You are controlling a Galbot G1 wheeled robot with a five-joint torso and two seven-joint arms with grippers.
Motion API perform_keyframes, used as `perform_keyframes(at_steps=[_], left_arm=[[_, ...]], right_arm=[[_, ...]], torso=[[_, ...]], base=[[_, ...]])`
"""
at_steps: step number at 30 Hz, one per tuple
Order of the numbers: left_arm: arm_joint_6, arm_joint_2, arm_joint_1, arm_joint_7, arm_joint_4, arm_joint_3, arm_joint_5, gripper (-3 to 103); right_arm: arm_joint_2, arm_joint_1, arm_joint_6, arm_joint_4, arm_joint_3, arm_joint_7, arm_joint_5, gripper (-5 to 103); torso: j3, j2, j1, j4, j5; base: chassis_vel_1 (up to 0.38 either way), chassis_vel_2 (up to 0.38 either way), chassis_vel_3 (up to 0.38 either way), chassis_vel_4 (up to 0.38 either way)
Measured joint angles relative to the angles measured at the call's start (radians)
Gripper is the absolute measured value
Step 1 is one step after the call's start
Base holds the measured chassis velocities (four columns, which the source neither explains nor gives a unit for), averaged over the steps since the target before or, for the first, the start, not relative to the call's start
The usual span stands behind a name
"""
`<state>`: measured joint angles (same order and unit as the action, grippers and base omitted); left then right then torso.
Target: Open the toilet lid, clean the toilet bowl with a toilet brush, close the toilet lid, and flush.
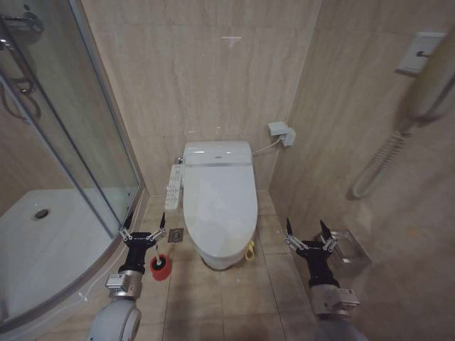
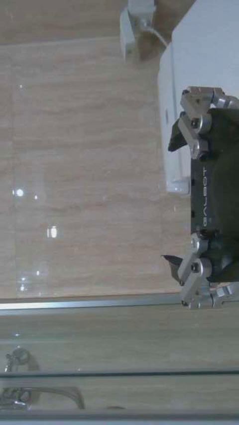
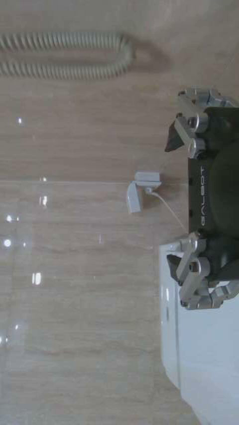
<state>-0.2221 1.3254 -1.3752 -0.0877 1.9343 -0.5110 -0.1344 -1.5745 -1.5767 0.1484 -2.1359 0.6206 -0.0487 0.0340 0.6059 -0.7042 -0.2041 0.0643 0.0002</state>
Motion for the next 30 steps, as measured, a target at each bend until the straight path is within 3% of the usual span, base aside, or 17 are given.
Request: perform_keyframes(at_steps=[5, 13, 20, 30], left_arm=[[0.000, 0.000, -0.001, 0.000, 0.000, 0.000, 0.000, 100], [0.000, 0.000, -0.001, 0.000, 0.000, 0.000, 0.000, 100], [0.000, 0.000, 0.000, 0.000, 0.000, 0.000, 0.000, 100], [0.000, 0.000, -0.001, 0.000, 0.000, 0.000, 0.000, 100]], right_arm=[[-0.001, 0.001, 0.001, 0.008, 0.000, 0.000, -0.007, 100], [0.007, 0.009, 0.042, 0.045, -0.012, -0.016, -0.024, 100], [0.103, 0.005, 0.039, 0.154, -0.053, -0.032, -0.126, 100], [0.176, 0.001, 0.024, 0.303, -0.134, -0.049, -0.134, 100]], torso=[[0.000, 0.000, 0.001, -0.0009, -0.0001], [-0.001, -0.001, 0.002, 0.0000, -0.0001], [0.000, 0.000, 0.001, -0.0003, -0.0001], [0.000, 0.000, 0.001, -0.0001, -0.0001]], base=[[-0.058, 0.056, 0.025, -0.005], [0.008, -0.025, -0.013, 0.014], [-0.011, 0.020, 0.022, -0.020], [0.000, 0.000, 0.000, 0.000]])
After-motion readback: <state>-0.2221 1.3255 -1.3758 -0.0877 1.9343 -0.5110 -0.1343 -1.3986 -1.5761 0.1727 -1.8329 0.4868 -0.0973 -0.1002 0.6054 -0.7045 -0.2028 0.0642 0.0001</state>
